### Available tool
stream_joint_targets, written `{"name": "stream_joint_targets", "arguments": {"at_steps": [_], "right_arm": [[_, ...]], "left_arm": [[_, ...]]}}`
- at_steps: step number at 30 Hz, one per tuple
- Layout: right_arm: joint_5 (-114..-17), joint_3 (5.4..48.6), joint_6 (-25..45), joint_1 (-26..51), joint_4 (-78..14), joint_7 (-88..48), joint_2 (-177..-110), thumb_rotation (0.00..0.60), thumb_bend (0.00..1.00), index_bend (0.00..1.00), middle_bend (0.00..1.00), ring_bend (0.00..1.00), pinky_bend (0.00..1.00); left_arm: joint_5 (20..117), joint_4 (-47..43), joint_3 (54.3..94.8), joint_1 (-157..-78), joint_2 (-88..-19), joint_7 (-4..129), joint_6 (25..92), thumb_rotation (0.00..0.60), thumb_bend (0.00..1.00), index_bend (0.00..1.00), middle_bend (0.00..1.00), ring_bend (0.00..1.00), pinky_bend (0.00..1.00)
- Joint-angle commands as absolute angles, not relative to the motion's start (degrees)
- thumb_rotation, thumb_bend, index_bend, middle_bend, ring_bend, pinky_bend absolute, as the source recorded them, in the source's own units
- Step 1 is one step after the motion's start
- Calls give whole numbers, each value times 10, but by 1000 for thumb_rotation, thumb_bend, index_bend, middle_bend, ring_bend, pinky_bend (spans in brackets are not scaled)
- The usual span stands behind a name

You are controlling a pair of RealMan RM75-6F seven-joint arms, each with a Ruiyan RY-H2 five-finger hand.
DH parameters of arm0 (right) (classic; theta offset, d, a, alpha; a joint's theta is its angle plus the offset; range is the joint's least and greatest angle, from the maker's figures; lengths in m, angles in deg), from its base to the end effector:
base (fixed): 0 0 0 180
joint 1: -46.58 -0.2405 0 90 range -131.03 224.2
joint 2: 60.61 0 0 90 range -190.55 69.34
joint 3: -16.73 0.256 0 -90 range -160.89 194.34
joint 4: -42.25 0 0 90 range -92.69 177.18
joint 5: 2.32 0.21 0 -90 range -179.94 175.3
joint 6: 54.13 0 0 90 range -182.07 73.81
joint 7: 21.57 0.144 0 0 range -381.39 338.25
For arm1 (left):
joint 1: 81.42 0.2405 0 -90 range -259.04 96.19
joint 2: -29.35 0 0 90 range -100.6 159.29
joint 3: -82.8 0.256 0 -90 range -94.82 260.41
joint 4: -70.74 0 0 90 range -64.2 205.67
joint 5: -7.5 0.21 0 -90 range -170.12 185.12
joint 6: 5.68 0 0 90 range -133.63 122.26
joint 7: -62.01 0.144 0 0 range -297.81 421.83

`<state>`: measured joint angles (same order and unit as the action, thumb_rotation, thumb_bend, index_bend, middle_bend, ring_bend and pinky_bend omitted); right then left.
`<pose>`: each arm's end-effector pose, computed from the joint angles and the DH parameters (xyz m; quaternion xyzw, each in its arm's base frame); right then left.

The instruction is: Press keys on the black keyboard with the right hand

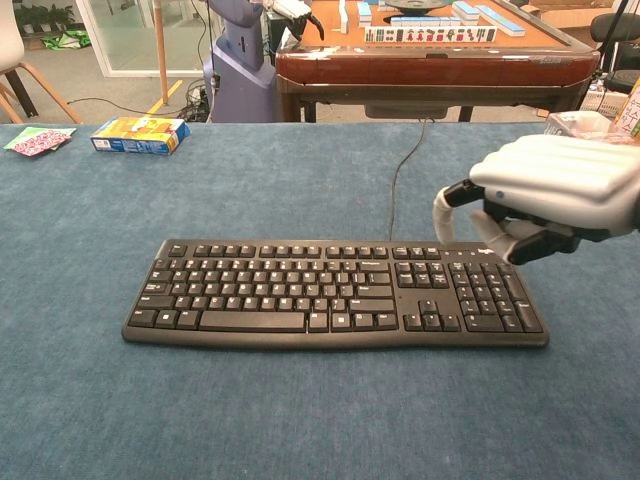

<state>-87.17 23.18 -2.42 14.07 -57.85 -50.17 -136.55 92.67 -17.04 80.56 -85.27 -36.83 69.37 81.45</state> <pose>-0.1544 -0.2705 0.0190 0.8413 -0.2330 0.3255 0.3632 -0.3272 0.1740 0.1593 -0.6107 -0.3366 -0.3367 0.6328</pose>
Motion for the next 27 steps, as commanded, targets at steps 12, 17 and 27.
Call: {"name": "stream_joint_targets", "arguments": {"at_steps": [12, 17, 27], "right_arm": [[-799, 233, -69, 79, -580, -593, -1424, 600, 1000, 413, 1000, 1000, 1000], [-775, 229, -75, 62, -577, -617, -1443, 600, 1000, 413, 1000, 1000, 1000], [-741, 213, -82, 36, -559, -640, -1476, 600, 1000, 413, 1000, 1000, 1000]], "left_arm": [[920, -170, 804, -851, -366, 697, 810, 600, 166, 456, 388, 264, 451], [913, -170, 803, -852, -365, 695, 805, 600, 166, 456, 388, 264, 451], [895, -160, 796, -852, -368, 697, 796, 600, 166, 456, 388, 264, 451]]}}
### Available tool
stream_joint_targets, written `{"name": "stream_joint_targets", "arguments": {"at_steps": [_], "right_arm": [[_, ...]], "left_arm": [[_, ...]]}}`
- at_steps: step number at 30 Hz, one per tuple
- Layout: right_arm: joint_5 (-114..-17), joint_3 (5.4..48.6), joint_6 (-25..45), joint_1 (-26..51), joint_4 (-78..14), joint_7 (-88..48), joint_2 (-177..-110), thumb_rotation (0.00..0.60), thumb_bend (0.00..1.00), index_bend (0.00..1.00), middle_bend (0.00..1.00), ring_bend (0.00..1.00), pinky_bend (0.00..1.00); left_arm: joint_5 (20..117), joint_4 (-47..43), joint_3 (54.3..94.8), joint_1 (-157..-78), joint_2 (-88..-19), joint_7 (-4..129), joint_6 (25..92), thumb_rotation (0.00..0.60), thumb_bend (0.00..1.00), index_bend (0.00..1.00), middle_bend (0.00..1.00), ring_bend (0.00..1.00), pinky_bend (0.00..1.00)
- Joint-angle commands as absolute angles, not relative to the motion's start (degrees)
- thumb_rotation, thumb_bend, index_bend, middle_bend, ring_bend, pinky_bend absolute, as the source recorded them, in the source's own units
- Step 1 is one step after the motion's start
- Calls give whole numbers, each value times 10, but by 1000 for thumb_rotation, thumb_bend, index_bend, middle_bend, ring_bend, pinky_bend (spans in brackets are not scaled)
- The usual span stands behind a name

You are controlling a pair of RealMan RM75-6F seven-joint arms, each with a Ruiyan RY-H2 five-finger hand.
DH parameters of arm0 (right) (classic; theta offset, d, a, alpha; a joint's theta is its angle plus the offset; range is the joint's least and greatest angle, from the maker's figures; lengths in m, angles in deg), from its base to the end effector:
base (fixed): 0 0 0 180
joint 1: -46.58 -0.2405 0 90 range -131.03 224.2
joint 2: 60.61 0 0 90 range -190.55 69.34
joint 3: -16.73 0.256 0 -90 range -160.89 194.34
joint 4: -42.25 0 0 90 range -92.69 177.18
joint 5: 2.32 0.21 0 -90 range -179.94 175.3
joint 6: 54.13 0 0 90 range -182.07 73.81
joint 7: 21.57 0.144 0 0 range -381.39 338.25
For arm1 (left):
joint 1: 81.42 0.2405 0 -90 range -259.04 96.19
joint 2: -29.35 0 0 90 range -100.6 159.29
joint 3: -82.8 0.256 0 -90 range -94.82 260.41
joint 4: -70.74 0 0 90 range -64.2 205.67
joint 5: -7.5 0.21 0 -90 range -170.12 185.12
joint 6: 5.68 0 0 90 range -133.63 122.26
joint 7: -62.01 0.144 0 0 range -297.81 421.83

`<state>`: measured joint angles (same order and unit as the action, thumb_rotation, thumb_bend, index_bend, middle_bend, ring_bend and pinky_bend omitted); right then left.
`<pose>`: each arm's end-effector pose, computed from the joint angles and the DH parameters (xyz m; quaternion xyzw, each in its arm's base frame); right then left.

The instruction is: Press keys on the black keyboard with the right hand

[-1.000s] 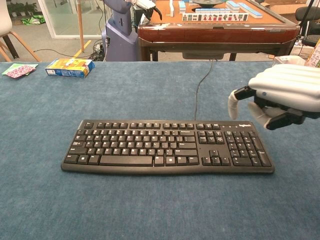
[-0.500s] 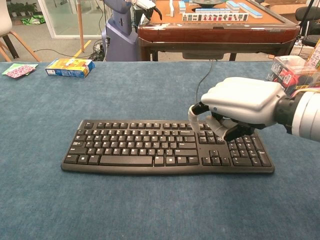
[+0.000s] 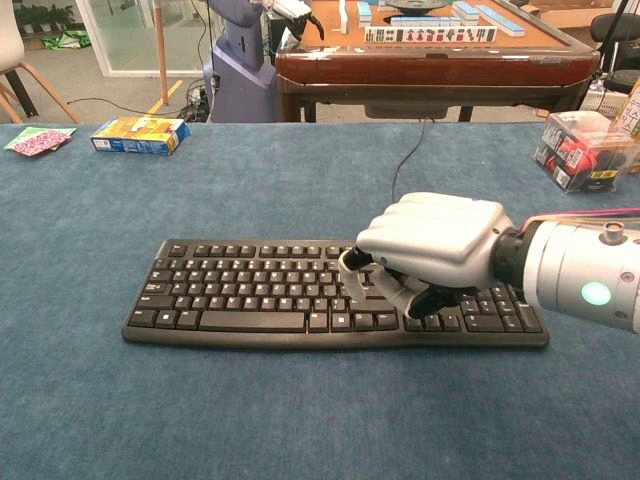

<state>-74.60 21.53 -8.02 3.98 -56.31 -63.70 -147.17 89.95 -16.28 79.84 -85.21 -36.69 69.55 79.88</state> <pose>-0.1062 -0.2668 -0.0462 0.8865 -0.1982 0.2883 0.3029 -0.3369 0.1761 0.1628 -0.6012 -0.3464 -0.3180 0.6461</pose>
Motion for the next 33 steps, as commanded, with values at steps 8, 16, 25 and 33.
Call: {"name": "stream_joint_targets", "arguments": {"at_steps": [8, 16, 25, 33], "right_arm": [[-726, 203, -78, 20, -546, -646, -1495, 600, 1000, 413, 1000, 1000, 1000], [-715, 199, -71, 8, -542, -649, -1503, 600, 1000, 413, 1000, 1000, 1000], [-703, 190, -71, -3, -527, -648, -1515, 600, 1000, 413, 1000, 1000, 1000], [-700, 183, -69, -10, -516, -641, -1525, 600, 1000, 413, 1000, 1000, 1000]], "left_arm": [[888, -157, 794, -853, -369, 696, 791, 600, 166, 457, 388, 266, 451], [887, -158, 794, -853, -368, 694, 789, 600, 166, 457, 388, 266, 451], [885, -159, 794, -853, -366, 689, 788, 600, 166, 457, 388, 266, 451], [885, -159, 795, -853, -365, 686, 786, 600, 166, 457, 388, 266, 451]]}}
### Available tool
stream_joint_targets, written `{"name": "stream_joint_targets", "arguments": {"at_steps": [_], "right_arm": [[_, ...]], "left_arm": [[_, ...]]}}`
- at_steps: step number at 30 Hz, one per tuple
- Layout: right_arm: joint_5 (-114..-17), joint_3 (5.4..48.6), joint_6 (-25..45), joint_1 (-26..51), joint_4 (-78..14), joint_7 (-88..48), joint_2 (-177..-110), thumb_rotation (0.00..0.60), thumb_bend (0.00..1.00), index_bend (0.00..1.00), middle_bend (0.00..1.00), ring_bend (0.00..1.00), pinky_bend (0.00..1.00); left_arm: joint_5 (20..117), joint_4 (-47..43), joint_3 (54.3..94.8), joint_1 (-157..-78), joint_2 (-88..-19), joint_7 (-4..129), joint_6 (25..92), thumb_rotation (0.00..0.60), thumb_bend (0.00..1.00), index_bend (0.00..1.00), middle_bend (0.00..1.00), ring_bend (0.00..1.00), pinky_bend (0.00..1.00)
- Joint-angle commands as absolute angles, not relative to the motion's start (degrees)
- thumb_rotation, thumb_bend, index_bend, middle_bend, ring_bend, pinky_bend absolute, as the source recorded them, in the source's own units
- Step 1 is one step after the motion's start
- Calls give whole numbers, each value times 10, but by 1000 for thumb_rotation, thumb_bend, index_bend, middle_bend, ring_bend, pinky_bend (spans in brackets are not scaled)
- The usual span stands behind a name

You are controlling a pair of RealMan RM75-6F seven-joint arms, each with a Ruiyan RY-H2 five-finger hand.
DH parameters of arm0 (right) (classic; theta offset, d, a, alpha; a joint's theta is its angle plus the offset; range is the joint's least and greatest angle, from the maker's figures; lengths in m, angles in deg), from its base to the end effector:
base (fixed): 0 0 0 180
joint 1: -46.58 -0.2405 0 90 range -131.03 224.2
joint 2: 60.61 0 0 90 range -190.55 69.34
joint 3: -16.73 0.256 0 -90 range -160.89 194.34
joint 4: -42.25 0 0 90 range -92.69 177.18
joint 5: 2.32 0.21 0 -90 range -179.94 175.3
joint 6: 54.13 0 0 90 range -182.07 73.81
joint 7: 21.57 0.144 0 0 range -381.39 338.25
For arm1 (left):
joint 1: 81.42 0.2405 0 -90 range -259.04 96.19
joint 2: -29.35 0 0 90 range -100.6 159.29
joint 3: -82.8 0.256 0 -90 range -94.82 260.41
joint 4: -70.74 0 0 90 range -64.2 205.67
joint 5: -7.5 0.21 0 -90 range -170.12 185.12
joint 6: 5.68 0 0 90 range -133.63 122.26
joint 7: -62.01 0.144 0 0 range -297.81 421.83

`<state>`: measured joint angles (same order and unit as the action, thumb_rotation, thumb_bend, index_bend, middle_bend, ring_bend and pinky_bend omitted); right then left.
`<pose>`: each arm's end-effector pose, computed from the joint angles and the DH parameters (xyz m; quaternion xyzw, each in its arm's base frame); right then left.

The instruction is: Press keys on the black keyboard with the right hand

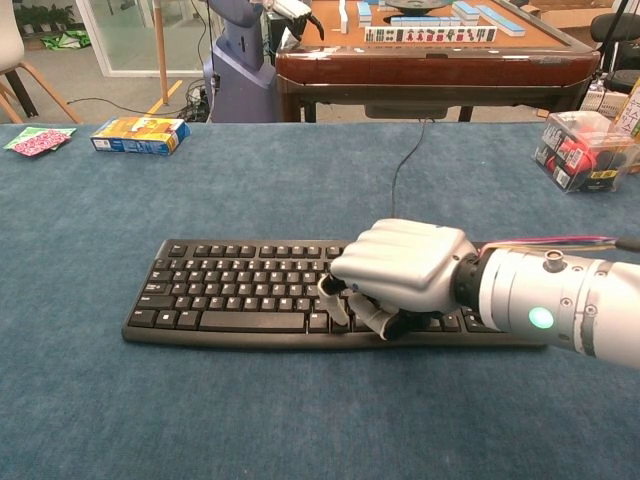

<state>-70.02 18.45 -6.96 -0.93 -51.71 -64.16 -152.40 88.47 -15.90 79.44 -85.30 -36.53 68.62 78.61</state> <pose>-0.1001 -0.2677 -0.0748 0.8961 -0.1968 0.2724 0.2898 -0.3423 0.1779 0.1644 -0.5944 -0.3585 -0.3123 0.6486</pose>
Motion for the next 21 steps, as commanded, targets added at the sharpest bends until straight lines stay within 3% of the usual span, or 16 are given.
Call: {"name": "stream_joint_targets", "arguments": {"at_steps": [1, 7, 11, 17, 21], "right_arm": [[-701, 183, -67, -10, -516, -640, -1525, 600, 1000, 413, 1000, 1000, 1000], [-764, 172, -49, -3, -549, -587, -1488, 600, 1000, 413, 970, 967, 1000], [-809, 160, -31, 8, -595, -555, -1425, 600, 984, 413, 841, 859, 1000], [-939, 123, 84, 63, -607, -478, -1361, 600, 950, 475, 717, 781, 1000], [-987, 99, 155, 107, -596, -460, -1325, 600, 849, 483, 607, 668, 1000]], "left_arm": [[886, -159, 795, -853, -365, 686, 787, 600, 166, 457, 388, 266, 451], [886, -158, 795, -853, -365, 685, 785, 600, 166, 457, 388, 266, 451], [886, -157, 795, -853, -366, 687, 785, 600, 166, 457, 388, 266, 451], [890, -156, 795, -854, -368, 692, 789, 600, 166, 457, 388, 266, 451], [897, -157, 796, -853, -371, 699, 796, 600, 166, 457, 388, 268, 451]]}}
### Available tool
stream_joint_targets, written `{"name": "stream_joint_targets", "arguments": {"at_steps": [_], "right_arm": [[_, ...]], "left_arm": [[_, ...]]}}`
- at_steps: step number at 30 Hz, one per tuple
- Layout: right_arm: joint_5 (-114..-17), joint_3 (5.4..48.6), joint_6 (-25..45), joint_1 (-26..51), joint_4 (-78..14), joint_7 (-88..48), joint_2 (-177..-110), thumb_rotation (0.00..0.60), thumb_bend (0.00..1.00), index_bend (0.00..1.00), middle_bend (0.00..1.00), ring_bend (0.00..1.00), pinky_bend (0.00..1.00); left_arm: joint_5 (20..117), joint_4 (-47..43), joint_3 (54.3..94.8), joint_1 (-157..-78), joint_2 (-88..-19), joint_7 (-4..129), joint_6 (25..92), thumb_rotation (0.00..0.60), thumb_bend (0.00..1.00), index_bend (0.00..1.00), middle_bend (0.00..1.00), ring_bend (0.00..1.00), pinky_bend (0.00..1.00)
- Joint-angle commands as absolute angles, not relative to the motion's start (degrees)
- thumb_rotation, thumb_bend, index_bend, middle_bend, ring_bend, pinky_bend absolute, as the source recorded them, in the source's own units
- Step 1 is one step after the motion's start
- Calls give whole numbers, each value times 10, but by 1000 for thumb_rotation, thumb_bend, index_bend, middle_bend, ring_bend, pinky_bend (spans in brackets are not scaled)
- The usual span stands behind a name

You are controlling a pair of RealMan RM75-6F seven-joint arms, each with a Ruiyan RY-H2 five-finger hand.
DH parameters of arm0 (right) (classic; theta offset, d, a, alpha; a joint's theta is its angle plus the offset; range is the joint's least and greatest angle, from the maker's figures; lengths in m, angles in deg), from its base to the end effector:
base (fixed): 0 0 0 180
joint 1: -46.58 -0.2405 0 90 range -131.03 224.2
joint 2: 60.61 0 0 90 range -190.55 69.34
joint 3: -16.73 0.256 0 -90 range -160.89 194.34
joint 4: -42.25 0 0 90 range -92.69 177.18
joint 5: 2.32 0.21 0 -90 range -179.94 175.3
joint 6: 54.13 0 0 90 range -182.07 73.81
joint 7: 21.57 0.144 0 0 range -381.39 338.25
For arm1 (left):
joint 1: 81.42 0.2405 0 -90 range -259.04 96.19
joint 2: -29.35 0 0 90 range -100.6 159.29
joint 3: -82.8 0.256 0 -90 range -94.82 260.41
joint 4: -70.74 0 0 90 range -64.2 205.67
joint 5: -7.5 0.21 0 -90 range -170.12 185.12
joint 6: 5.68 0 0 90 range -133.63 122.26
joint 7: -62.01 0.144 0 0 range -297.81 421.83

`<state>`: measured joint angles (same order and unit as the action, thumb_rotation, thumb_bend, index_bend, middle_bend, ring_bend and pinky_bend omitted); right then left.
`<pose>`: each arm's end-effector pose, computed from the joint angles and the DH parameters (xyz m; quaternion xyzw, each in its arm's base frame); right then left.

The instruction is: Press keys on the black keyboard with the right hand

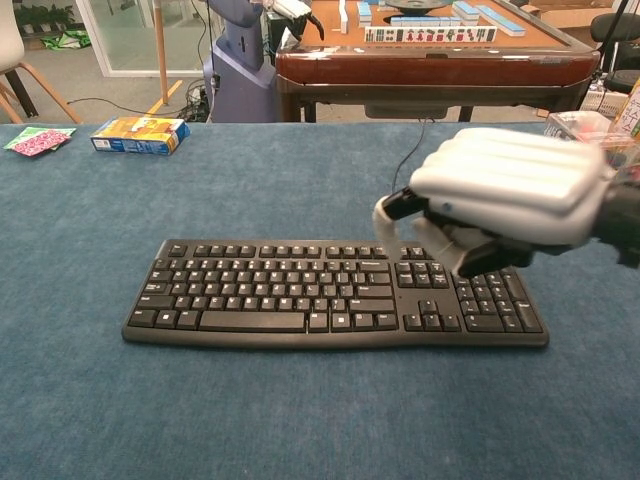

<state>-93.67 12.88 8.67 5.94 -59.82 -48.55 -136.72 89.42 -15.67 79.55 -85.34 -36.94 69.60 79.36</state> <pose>-0.1230 -0.2501 0.0184 0.8559 -0.1574 0.3804 0.3131 -0.3396 0.1780 0.1627 -0.6002 -0.3471 -0.3138 0.6487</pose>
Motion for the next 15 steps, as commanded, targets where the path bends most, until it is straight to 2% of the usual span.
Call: {"name": "stream_joint_targets", "arguments": {"at_steps": [1, 4, 5, 9, 12, 15], "right_arm": [[-996, 94, 174, 121, -593, -456, -1317, 600, 827, 483, 585, 640, 995], [-1013, 84, 213, 149, -574, -428, -1304, 600, 672, 483, 495, 518, 889], [-1013, 83, 223, 158, -567, -423, -1301, 600, 623, 483, 462, 464, 808], [-997, 87, 263, 199, -552, -426, -1291, 600, 602, 482, 414, 355, 614], [-979, 90, 288, 229, -552, -430, -1283, 600, 602, 483, 410, 324, 562], [-958, 97, 315, 260, -557, -435, -1278, 600, 602, 486, 411, 316, 558]], "left_arm": [[900, -156, 797, -854, -373, 700, 798, 600, 166, 457, 388, 268, 451], [901, -150, 798, -855, -379, 699, 794, 600, 166, 457, 388, 269, 451], [901, -148, 798, -856, -380, 699, 791, 600, 166, 457, 388, 270, 452], [904, -143, 797, -858, -383, 697, 792, 600, 166, 457, 388, 270, 451], [914, -139, 797, -858, -385, 689, 803, 600, 166, 457, 388, 270, 451], [927, -136, 798, -856, -387, 689, 817, 600, 166, 457, 388, 270, 451]]}}
